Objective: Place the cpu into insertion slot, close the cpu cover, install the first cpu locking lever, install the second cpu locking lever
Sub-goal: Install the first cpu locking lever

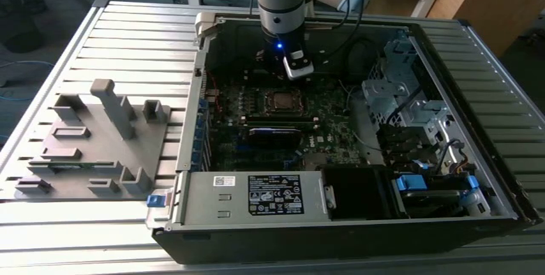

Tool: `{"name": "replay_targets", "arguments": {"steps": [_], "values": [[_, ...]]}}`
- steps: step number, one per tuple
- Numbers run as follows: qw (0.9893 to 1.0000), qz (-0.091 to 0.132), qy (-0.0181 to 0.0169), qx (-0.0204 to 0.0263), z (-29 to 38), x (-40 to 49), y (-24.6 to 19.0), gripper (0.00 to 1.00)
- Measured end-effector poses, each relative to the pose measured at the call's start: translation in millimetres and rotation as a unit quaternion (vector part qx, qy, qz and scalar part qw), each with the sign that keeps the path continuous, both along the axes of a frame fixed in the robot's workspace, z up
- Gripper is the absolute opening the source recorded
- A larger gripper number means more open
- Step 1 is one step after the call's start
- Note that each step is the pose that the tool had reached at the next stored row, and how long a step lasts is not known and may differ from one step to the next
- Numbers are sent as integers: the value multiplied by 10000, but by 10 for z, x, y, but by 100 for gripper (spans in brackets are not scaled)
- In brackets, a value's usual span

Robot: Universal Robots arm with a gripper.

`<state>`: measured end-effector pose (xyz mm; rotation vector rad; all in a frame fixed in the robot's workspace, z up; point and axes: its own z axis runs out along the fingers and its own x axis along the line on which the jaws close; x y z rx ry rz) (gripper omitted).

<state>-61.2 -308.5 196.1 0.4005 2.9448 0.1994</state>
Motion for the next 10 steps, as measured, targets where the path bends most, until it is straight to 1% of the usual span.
{"name": "replay_targets", "arguments": {"steps": [10], "values": [[10000,1,0,-7,0,1,-14,10]]}}
